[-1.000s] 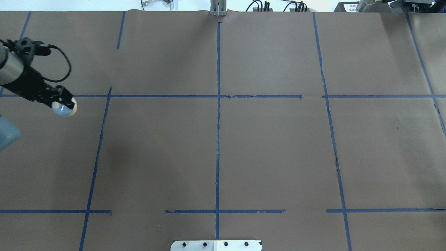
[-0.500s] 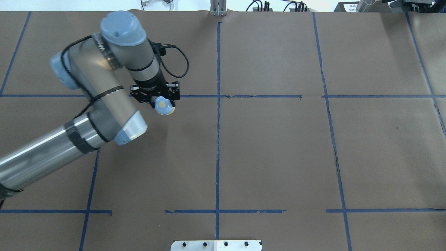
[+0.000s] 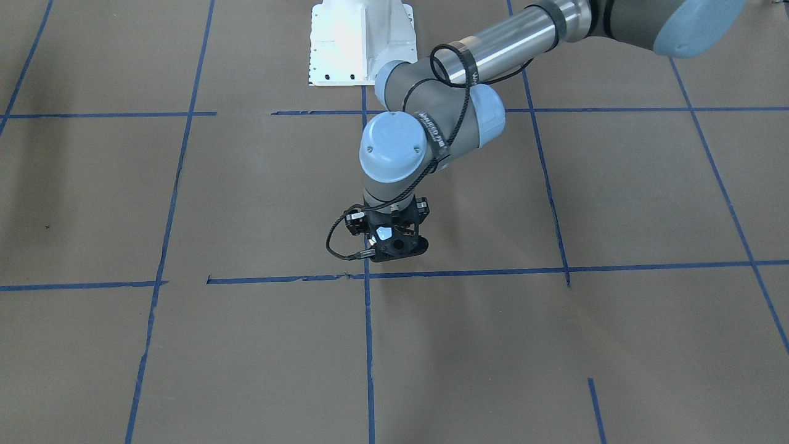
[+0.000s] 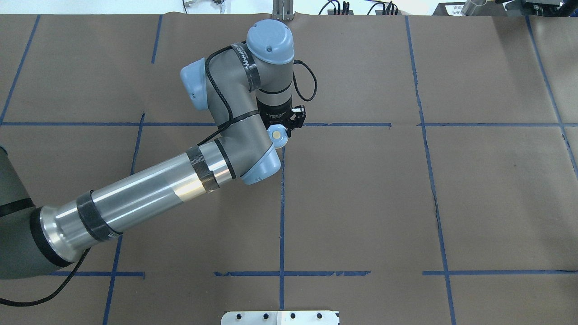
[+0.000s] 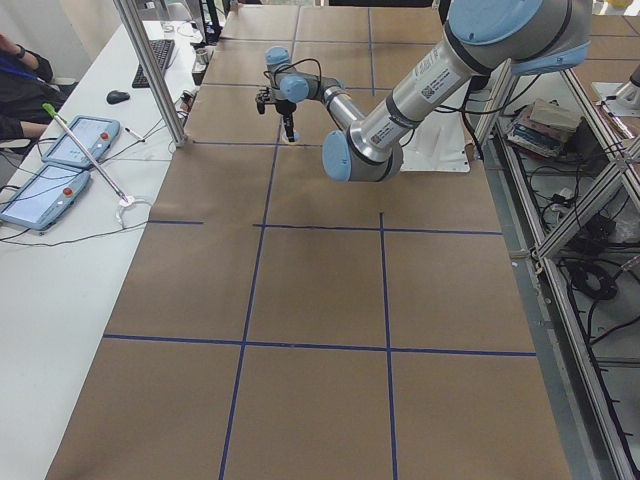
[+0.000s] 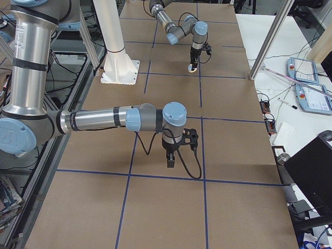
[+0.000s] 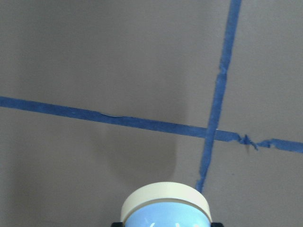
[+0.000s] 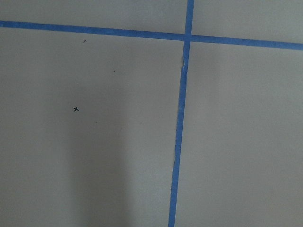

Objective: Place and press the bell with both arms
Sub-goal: 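Lower the bell onto the table and open the left gripper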

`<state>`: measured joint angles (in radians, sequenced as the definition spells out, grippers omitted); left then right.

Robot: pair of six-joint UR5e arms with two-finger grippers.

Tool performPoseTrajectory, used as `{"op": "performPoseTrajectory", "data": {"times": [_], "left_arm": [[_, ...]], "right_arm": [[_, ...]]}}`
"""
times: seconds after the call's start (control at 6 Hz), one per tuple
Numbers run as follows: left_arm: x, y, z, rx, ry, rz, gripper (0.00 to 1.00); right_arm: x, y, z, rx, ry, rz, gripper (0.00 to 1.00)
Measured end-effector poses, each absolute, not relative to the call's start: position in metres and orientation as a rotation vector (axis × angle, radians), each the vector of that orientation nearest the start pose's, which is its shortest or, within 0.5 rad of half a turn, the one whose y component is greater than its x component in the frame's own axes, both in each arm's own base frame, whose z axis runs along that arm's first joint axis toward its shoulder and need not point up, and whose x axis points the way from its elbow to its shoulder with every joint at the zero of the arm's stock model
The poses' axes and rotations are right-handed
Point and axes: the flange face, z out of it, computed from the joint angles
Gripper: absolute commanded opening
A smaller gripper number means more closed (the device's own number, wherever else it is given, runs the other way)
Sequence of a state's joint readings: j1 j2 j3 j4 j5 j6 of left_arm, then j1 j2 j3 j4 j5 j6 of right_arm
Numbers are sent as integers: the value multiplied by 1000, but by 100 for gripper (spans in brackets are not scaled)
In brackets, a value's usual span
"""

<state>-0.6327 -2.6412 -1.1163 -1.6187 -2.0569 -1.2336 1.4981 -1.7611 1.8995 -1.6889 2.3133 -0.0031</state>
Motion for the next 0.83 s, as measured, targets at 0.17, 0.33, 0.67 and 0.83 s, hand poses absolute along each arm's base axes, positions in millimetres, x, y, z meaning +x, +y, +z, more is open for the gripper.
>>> {"op": "performPoseTrajectory", "data": {"times": [0.17,0.33,0.67,0.83], "left_arm": [[620,-557,148,-110,789,-112,100],[622,-557,149,-107,787,-106,100],[613,-561,140,-94,801,-107,100],[599,-567,134,-83,812,-111,100]], "right_arm": [[36,-413,598,-8,-743,-80,100],[36,-413,599,-11,-743,-79,100],[35,-416,598,-7,-744,-81,100],[33,-423,590,9,-746,-90,100]]}}
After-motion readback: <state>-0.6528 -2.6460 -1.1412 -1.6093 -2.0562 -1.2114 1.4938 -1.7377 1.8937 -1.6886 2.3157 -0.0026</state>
